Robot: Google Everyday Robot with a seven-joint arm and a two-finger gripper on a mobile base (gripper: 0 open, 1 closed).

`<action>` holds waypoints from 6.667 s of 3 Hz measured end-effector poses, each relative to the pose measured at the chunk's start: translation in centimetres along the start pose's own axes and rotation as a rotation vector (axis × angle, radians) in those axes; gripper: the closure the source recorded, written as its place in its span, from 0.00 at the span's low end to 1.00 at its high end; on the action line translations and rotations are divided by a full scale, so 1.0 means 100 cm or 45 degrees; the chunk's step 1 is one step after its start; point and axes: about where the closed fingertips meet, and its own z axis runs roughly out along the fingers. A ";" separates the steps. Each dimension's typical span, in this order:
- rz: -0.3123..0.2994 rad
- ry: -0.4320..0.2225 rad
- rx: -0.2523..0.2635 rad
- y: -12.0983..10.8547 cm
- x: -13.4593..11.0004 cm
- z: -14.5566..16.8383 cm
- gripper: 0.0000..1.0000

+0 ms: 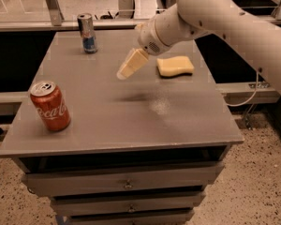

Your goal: Knock redbull can over

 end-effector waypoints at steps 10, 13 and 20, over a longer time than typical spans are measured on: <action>0.371 -0.596 0.131 -0.089 -0.107 0.177 0.87; 0.240 -0.428 0.031 -0.086 -0.056 0.021 1.00; -0.377 0.297 -0.753 0.078 -0.017 0.033 0.58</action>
Offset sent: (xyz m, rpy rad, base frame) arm 0.1211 0.0585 -0.0157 0.2358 -0.0269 -0.1065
